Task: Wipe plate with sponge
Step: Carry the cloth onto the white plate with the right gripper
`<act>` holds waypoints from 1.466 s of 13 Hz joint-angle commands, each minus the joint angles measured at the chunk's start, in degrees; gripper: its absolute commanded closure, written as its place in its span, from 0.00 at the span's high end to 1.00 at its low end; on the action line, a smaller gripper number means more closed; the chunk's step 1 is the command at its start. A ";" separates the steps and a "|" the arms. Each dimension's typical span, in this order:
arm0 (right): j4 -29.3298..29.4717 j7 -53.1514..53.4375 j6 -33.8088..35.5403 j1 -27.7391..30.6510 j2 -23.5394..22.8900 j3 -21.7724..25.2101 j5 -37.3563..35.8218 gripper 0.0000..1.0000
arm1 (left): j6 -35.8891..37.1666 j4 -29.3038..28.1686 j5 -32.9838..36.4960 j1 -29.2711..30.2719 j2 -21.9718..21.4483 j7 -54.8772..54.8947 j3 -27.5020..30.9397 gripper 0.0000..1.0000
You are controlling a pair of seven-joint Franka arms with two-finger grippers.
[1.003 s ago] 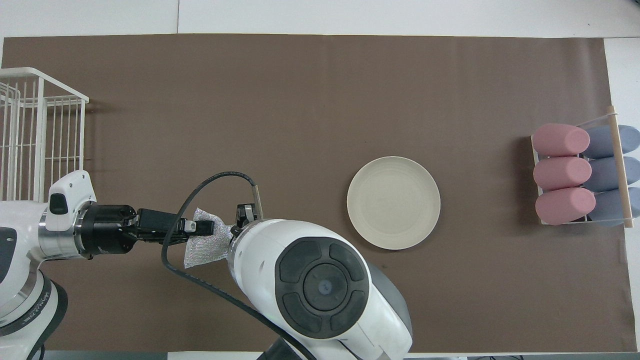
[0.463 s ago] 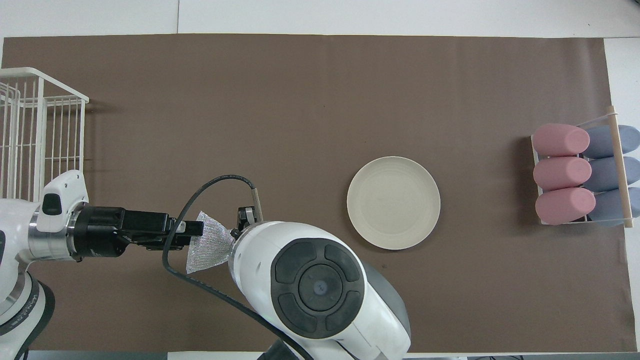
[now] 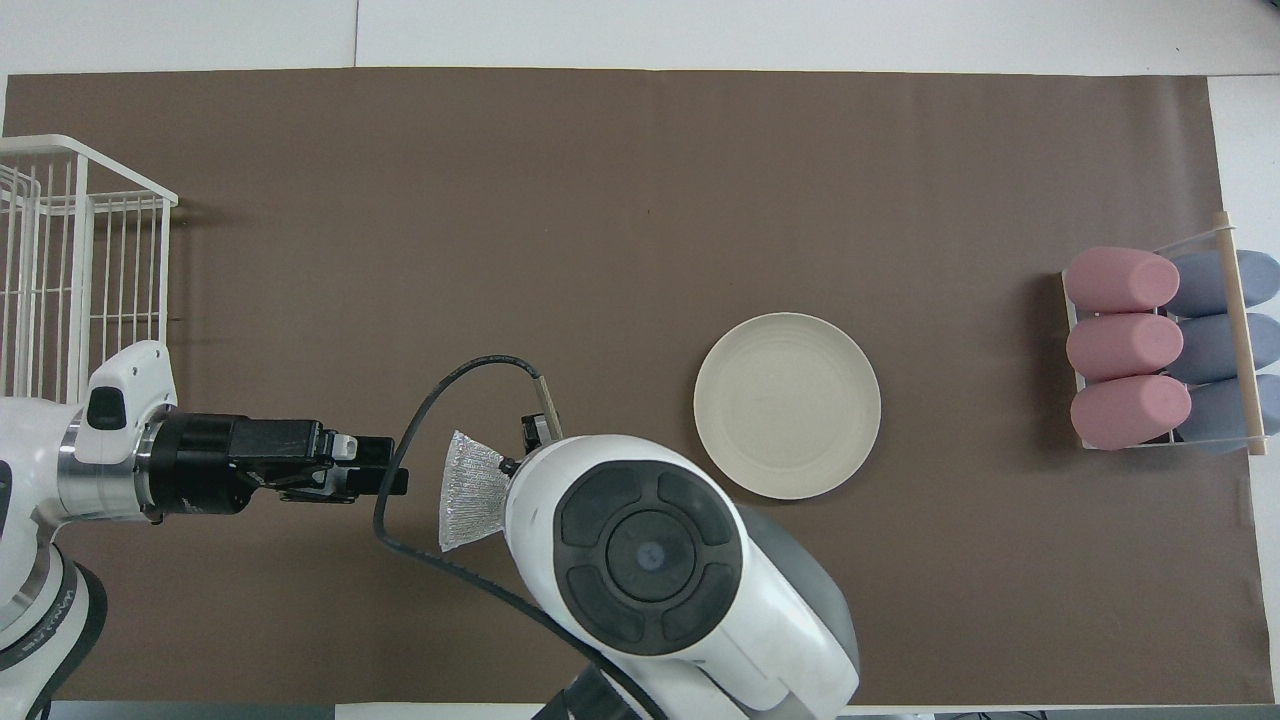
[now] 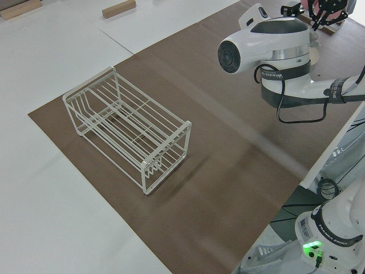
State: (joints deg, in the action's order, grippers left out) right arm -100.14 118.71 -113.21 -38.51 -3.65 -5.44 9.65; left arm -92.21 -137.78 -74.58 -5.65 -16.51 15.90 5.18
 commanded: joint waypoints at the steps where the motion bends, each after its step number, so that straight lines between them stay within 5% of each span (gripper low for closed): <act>1: -7.77 -16.69 -0.26 7.02 3.55 -0.27 -0.16 0.00 | -3.67 1.46 5.75 -0.25 -0.01 -1.04 -0.08 1.00; 5: -17.00 -41.61 -3.06 20.11 3.39 -0.36 0.02 0.00 | -6.32 2.69 17.34 1.59 0.08 -2.18 0.01 1.00; 8: -27.45 -41.64 -14.28 21.28 2.86 -0.45 1.24 0.00 | -6.40 7.50 30.49 3.62 1.65 -5.95 0.01 1.00; 13: -31.52 -41.90 -19.67 20.58 1.81 -0.36 2.65 0.00 | -6.49 13.41 51.17 4.68 3.50 -6.93 0.01 1.00; 19: -33.89 -55.24 -24.69 25.76 -1.44 -0.27 2.65 0.00 | -9.04 13.33 56.30 4.41 3.50 -7.19 -0.08 1.00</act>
State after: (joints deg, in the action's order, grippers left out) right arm -132.62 68.25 -136.26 -14.84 -4.60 -5.44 11.44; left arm -100.54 -125.23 -19.70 -1.26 -13.55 9.62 5.32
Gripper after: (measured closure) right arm 0.978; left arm 0.000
